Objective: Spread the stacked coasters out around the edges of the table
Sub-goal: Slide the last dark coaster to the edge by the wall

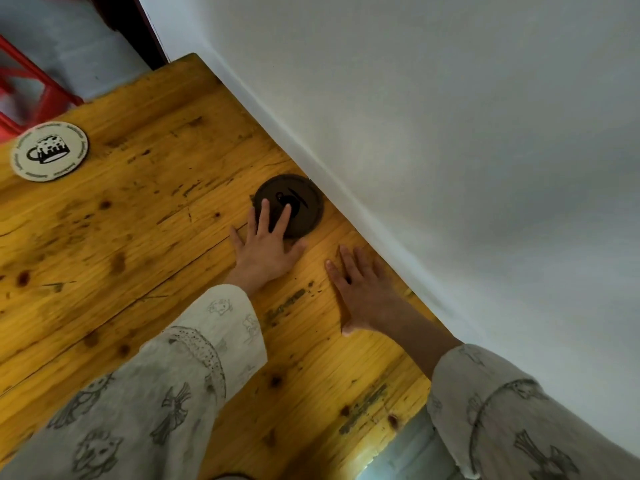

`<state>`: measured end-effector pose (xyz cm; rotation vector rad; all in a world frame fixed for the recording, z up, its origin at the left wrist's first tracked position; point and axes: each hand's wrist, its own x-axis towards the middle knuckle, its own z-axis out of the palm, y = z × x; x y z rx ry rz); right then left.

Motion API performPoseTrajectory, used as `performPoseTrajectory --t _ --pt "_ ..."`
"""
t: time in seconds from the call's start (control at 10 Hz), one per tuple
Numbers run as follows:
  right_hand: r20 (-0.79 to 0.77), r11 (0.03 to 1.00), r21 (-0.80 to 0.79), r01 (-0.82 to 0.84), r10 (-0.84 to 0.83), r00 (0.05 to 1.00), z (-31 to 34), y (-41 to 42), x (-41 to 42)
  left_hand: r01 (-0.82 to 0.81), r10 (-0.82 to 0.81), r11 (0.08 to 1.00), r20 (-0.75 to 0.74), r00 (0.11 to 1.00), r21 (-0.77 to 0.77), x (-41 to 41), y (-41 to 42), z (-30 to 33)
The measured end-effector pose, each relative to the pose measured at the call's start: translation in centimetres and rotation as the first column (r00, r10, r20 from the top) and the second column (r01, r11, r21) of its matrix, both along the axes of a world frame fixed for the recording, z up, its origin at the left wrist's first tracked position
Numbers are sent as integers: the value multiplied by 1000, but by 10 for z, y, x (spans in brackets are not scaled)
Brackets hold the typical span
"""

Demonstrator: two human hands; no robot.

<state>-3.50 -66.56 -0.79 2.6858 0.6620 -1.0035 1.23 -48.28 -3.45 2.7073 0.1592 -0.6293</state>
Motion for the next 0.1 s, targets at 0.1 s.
performPoseTrajectory --t 0.1 --pt "-10 996 -82 24 -25 1000 5 13 -1 -75 74 997 -20 997 -28 -41 13 4"
